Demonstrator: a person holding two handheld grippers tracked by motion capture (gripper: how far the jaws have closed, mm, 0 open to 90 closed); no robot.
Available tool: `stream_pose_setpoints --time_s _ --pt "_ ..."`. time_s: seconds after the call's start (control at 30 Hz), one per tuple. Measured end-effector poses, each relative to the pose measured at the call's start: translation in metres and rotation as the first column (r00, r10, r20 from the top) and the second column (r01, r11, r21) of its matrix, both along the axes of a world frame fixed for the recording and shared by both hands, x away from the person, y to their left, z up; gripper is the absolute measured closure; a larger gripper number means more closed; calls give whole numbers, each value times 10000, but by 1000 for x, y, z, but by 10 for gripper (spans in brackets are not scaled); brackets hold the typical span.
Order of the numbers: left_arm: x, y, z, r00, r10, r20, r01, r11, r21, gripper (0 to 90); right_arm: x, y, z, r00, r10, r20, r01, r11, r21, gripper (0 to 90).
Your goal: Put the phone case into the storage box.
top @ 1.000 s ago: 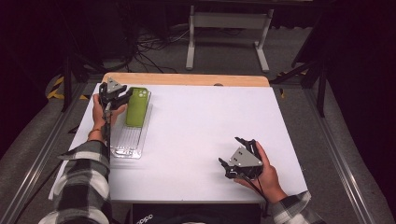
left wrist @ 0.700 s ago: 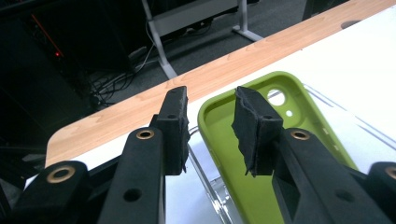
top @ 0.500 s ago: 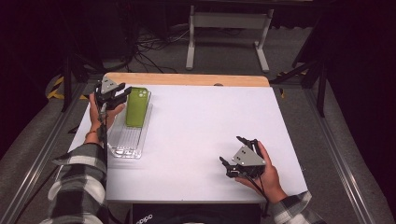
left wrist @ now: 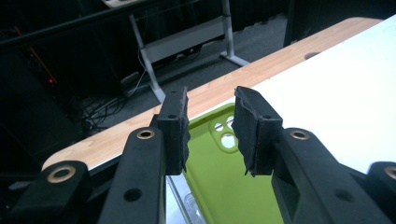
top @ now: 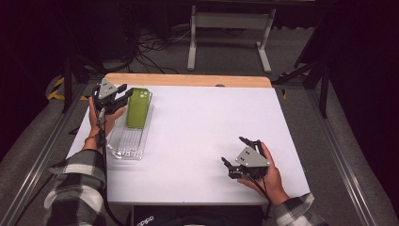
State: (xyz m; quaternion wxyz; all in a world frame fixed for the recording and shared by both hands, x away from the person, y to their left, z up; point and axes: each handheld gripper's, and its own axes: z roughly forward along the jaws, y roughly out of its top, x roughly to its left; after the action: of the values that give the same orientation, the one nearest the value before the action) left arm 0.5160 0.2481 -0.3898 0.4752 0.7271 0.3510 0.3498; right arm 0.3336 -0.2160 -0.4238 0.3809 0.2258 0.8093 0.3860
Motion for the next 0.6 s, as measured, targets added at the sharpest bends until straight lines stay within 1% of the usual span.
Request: stream_pose_setpoints --time_s 0.13,0.27,0.47,0.53,0.6 --pt "-9 0 4 9996 -151 245 154 9998 -124 658 0 -1 1 10000 -10 83 9 9999 121 126" --pt "-14 0 5 9992 -213 344 217 9997 -127 657 0 -1 1 10000 -33 42 32 9997 226 126" --pt "-22 -2 7 9977 -344 577 361 9990 -280 648 0 -2 2 10000 -41 87 39 9996 286 126" --pt "-24 -2 7 9974 -406 596 428 9984 -364 648 0 -2 2 9999 -47 97 44 9995 310 127" --pt "-26 -3 7 9970 -418 649 440 9985 -327 646 0 -2 3 9999 -62 97 58 9993 365 127"
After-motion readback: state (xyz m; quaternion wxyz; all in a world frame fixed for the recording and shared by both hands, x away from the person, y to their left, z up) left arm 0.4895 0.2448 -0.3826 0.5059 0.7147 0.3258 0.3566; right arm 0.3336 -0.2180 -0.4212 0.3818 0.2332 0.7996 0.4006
